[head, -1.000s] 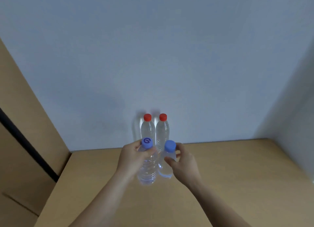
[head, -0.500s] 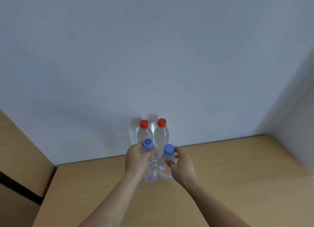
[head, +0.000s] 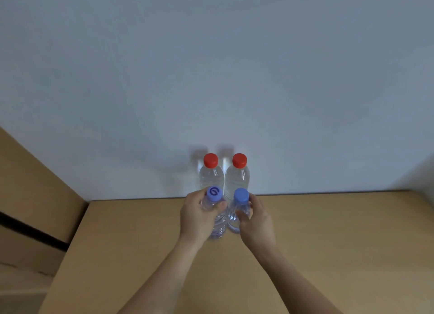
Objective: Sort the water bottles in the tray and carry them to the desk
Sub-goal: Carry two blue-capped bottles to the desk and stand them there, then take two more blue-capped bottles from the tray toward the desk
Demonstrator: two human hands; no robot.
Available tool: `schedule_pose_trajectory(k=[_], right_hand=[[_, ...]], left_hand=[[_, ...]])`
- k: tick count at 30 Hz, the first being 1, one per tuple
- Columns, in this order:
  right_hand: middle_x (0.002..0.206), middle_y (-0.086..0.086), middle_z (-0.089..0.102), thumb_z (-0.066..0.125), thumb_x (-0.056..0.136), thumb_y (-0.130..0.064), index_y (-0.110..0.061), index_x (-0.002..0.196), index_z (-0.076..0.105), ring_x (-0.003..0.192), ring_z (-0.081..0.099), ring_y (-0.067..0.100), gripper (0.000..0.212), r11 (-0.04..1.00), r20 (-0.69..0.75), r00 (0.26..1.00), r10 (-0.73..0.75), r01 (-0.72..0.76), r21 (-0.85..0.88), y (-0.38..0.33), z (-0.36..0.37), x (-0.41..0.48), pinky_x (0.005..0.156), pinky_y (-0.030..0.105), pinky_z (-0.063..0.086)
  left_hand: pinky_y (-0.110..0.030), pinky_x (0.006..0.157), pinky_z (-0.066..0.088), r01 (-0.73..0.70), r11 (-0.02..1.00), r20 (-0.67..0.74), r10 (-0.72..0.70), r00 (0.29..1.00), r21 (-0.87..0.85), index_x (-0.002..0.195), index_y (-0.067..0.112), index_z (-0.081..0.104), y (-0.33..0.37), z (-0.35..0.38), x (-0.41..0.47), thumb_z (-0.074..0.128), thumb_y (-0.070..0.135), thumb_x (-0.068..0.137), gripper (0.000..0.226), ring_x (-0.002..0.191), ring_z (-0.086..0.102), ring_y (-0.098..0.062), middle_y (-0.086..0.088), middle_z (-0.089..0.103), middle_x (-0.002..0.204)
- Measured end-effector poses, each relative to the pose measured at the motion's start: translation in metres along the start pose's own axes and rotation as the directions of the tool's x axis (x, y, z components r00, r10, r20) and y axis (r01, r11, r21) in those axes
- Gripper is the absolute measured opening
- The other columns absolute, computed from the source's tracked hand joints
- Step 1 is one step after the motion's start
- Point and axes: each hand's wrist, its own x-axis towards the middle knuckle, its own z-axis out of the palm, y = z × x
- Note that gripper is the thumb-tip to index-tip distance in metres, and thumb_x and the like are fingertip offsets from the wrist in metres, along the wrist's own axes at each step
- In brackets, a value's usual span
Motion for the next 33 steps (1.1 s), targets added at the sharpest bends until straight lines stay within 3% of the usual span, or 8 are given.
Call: schedule_pose_trajectory(k=[7, 11, 13, 15, 21, 25, 29, 33], right_hand=[[0.122, 0.0, 0.058, 0.056, 0.088, -0.013, -0.016, 0.131, 0.047, 0.108, 0.055, 0.018, 0.044, 0.999, 0.013, 1.0, 0.018, -0.017, -0.039, -0.003, 0.004, -0.005, 0.075, 0.014, 0.033], [0.138, 0.001, 0.052, 0.055, 0.088, -0.025, -0.024, 0.148, 0.021, 0.117, 0.055, 0.022, 0.069, 0.993, 0.051, 0.993, 0.102, -0.099, -0.056, -0.012, 0.0, -0.021, 0.088, 0.029, 0.045], [0.144, 0.002, 0.044, 0.055, 0.089, -0.031, -0.019, 0.15, 0.01, 0.123, 0.05, 0.02, 0.076, 0.988, 0.025, 0.989, 0.145, -0.143, -0.05, -0.016, -0.004, -0.033, 0.091, 0.021, 0.042], [0.14, -0.001, 0.045, 0.055, 0.091, -0.031, -0.014, 0.149, 0.015, 0.123, 0.048, 0.013, 0.073, 0.985, -0.034, 0.985, 0.171, -0.172, -0.014, -0.022, -0.01, -0.045, 0.087, 0.007, 0.035], [0.112, 0.002, 0.067, 0.059, 0.088, -0.025, -0.018, 0.122, 0.054, 0.096, 0.062, 0.012, 0.034, 0.961, -0.281, 0.93, 0.236, -0.179, 0.212, -0.026, -0.043, -0.078, 0.086, 0.031, 0.051], [0.085, -0.001, 0.073, 0.058, 0.089, -0.02, -0.02, 0.097, 0.063, 0.083, 0.069, 0.011, 0.01, 0.924, -0.358, 0.901, 0.244, -0.105, 0.367, -0.036, -0.08, -0.103, 0.08, 0.034, 0.056], [0.081, 0.0, 0.073, 0.057, 0.09, -0.018, -0.019, 0.094, 0.065, 0.076, 0.069, 0.01, 0.009, 0.903, -0.442, 0.867, 0.231, -0.021, 0.43, -0.037, -0.122, -0.137, 0.074, 0.031, 0.057], [0.08, -0.001, 0.072, 0.057, 0.09, -0.016, -0.022, 0.091, 0.065, 0.074, 0.068, 0.01, 0.01, 0.895, -0.532, 0.814, 0.234, 0.035, 0.446, -0.024, -0.176, -0.187, 0.072, 0.03, 0.057]], left_hand=[[-0.011, 0.075, 0.04, -0.048, 0.999, 0.086, 0.047, 0.995, 0.014, 0.097, 0.028, 0.062, -0.011, -0.005, 0.001, 0.077, 0.018, 0.072, 0.031, 0.093, 0.058, -0.006, 0.005, 0.062, 0.102], [-0.015, 0.068, 0.044, -0.089, 0.996, 0.202, 0.086, 0.976, 0.006, 0.083, 0.029, 0.064, -0.005, -0.011, 0.0, 0.076, 0.021, 0.069, 0.02, 0.078, 0.061, 0.001, 0.014, 0.069, 0.082], [-0.017, 0.076, 0.043, -0.06, 0.998, 0.227, 0.063, 0.972, -0.018, 0.098, 0.024, 0.064, -0.004, -0.017, -0.001, 0.077, 0.03, 0.063, 0.038, 0.089, 0.06, -0.002, 0.011, 0.067, 0.098], [-0.018, 0.085, 0.037, -0.034, 0.999, 0.191, 0.035, 0.981, -0.007, 0.117, 0.022, 0.057, -0.005, -0.023, -0.003, 0.077, 0.034, 0.065, 0.056, 0.104, 0.051, -0.004, 0.009, 0.055, 0.118], [-0.008, 0.084, 0.033, -0.183, 0.972, 0.059, 0.193, 0.979, -0.15, 0.103, 0.031, 0.058, 0.023, -0.035, -0.027, 0.061, 0.044, 0.069, 0.037, 0.105, 0.053, 0.0, 0.022, 0.058, 0.106], [-0.006, 0.077, 0.044, -0.276, 0.939, 0.248, 0.323, 0.913, -0.208, 0.081, 0.036, 0.063, 0.064, -0.028, -0.056, 0.063, 0.03, 0.078, 0.007, 0.082, 0.061, 0.008, 0.02, 0.068, 0.084], [-0.011, 0.076, 0.049, -0.324, 0.92, 0.44, 0.391, 0.809, -0.221, 0.083, 0.023, 0.067, 0.082, -0.005, -0.093, 0.063, 0.014, 0.085, 0.01, 0.081, 0.067, -0.006, 0.004, 0.073, 0.082], [-0.013, 0.072, 0.05, -0.324, 0.913, 0.516, 0.408, 0.753, -0.25, 0.072, 0.032, 0.067, 0.107, 0.031, -0.144, 0.064, 0.017, 0.082, 0.018, 0.075, 0.068, -0.009, 0.012, 0.072, 0.07]])
